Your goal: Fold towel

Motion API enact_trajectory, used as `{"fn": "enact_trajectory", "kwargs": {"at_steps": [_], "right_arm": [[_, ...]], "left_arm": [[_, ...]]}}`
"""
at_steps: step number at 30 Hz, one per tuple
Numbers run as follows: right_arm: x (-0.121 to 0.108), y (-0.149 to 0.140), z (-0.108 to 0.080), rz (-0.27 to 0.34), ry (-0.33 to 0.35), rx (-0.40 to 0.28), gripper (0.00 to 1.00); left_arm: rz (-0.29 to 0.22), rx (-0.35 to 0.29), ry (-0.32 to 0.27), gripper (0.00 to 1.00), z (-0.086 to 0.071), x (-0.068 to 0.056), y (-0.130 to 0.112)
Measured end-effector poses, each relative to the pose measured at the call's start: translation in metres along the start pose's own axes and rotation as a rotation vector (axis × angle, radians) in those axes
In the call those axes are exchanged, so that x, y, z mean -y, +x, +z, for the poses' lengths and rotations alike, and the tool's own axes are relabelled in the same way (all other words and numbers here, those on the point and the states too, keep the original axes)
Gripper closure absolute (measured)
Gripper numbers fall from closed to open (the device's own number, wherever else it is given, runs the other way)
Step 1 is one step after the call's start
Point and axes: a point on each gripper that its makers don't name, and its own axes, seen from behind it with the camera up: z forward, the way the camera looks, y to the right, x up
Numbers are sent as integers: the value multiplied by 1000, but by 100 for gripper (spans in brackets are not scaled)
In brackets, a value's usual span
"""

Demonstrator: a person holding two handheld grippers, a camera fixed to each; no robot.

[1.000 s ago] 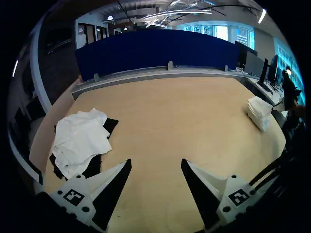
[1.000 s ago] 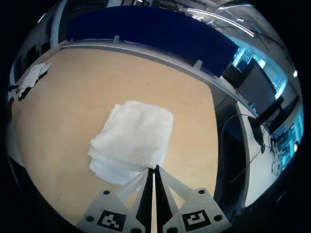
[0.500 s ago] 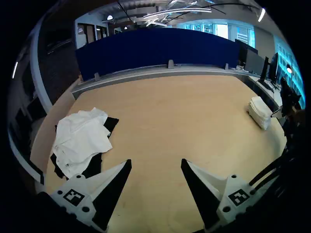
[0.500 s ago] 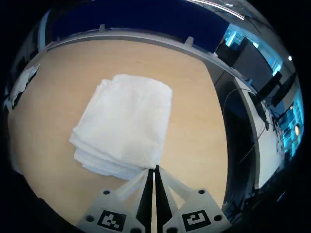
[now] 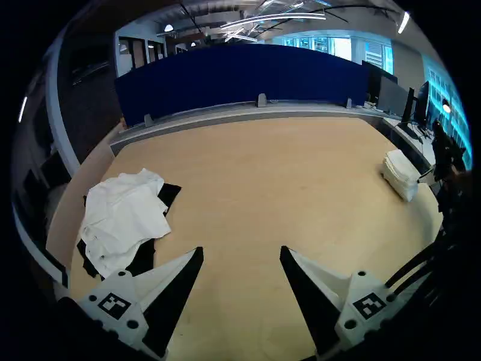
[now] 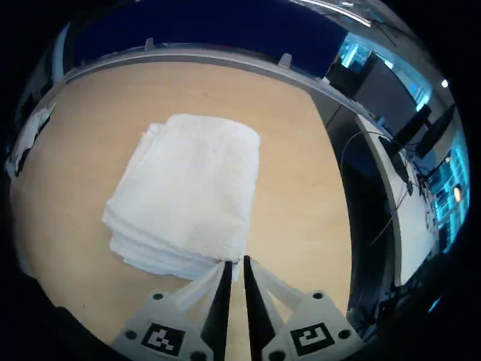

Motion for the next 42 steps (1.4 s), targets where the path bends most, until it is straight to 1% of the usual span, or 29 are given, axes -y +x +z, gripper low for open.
{"fn": "enact_trajectory", "kwargs": {"at_steps": [4, 6, 8, 10, 11, 14, 23, 26, 29, 35, 38, 42], "right_arm": [[-1, -2, -7, 22, -4, -15, 65], [-1, -3, -10, 34, -6, -19, 52], [-2, -4, -12, 45, -9, -21, 30], [-3, -6, -14, 51, -14, -21, 13], [-3, -7, -15, 53, -16, -21, 9], [1, -7, -15, 56, -9, -25, 0], [11, 9, -19, 71, 2, -65, 0], [21, 21, -20, 85, 23, -95, 0], [32, 33, -19, 86, 46, -116, 0], [55, 51, -15, 63, 83, -129, 0], [65, 55, -11, 56, 98, -130, 0], [72, 53, -5, 53, 108, -122, 0]], "left_arm": [[-1, -1, 0, 6, -1, 1, -1], [-1, -1, 0, 6, -1, 1, -1], [-2, -1, -1, 6, -1, 1, -2], [-2, -2, -1, 6, -1, 1, -1], [-2, -3, -2, 6, -1, 1, -1], [-3, -4, -3, 6, -1, 1, -1], [-5, -11, -5, 6, -2, 3, 0], [-7, -11, -4, 5, -4, 4, -1], [-7, -11, -2, 6, -5, 5, -2], [-11, -14, 3, 6, -7, 7, -2], [-12, -14, 4, 6, -7, 7, -3], [-9, -14, 6, 6, -8, 7, -4]]}}
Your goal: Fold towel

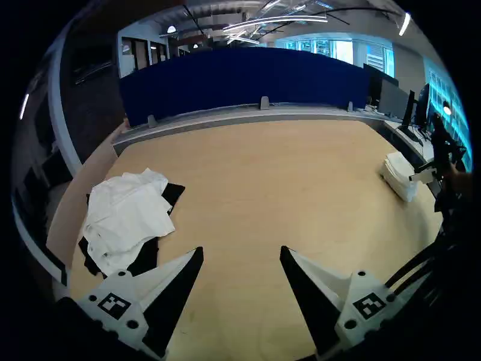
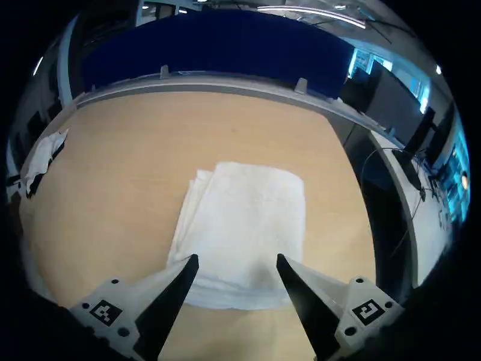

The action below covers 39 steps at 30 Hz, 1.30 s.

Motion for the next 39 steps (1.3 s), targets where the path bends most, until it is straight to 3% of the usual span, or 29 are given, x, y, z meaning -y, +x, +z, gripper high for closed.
{"fn": "enact_trajectory", "kwargs": {"at_steps": [11, 21, 29, 39], "right_arm": [[4, -21, 10, 16, 3, 29, 0], [6, 4, -3, 21, -12, -45, 0], [10, 34, -11, 34, -43, -171, 0], [15, 80, -32, 93, -62, -416, 0]], "left_arm": [[5, 2, 5, 6, 0, 4, 1], [-7, -5, 9, 6, 3, 10, 6], [-14, -12, 5, 6, 6, 10, 7], [-21, -15, 2, 6, 5, 11, 7]]}}
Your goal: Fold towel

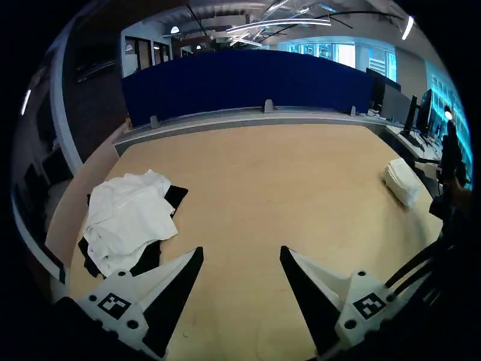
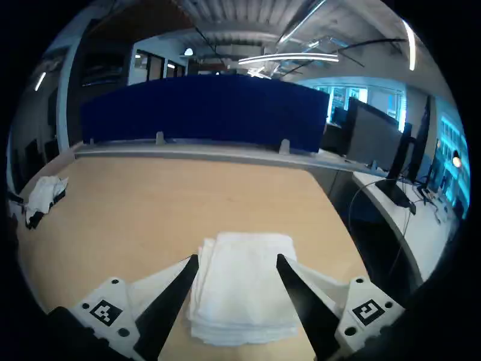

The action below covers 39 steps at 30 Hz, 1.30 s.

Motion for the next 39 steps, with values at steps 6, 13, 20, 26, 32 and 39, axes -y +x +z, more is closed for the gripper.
{"fn": "enact_trajectory", "kwargs": {"at_steps": [6, 13, 20, 26, 32, 39], "right_arm": [[-1, 21, -2, 54, -14, -84, 0], [-4, 48, -8, 75, -40, -169, 0], [-1, 101, -32, 49, -60, -372, 0], [2, 118, -40, 75, -71, -413, 0], [5, 123, -43, 88, -87, -412, 0], [19, 128, -46, 83, -85, -406, 0]], "left_arm": [[-9, -12, -2, 6, 1, 0, 3], [-45, -71, -10, 6, 6, 2, 18], [-115, -182, -11, 6, 8, 11, 50], [-140, -261, -13, 5, 8, 16, 72], [-120, -430, -2, 6, -4, 25, 121], [-90, -571, 55, 6, -12, 47, 159]]}}
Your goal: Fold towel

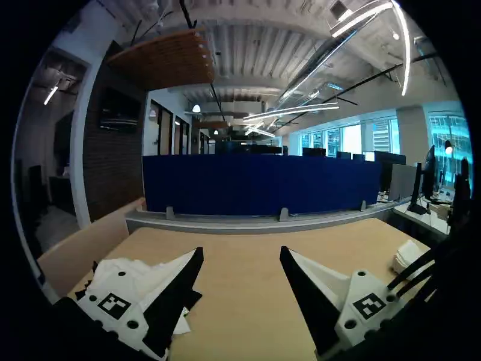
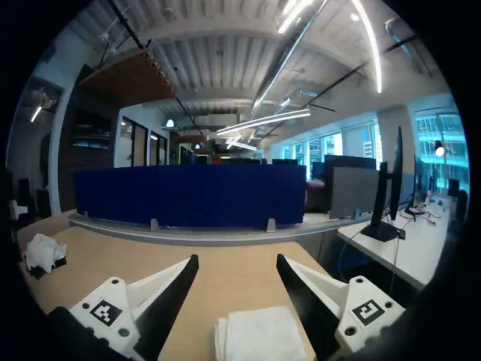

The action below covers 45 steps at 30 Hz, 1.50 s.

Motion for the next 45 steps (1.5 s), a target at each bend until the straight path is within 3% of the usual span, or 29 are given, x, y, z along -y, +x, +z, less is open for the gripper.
{"fn": "enact_trajectory", "kwargs": {"at_steps": [6, 17, 26, 35, 45], "right_arm": [[24, 6, 0, -15, 25, -2, 0], [98, 21, 8, -36, 70, -19, 0], [143, 21, 11, -11, 81, -22, 0], [156, 26, 10, -8, 81, -20, 0], [166, 31, 3, 3, 76, -12, 0]], "left_arm": [[18, -10, -3, 6, 8, 1, 4], [-8, -38, -25, 6, 16, -2, 4], [-36, -56, -12, 6, 22, 13, 4], [-23, -67, 13, 5, 27, 27, 2], [18, -90, 12, 6, 32, 21, -5]]}}
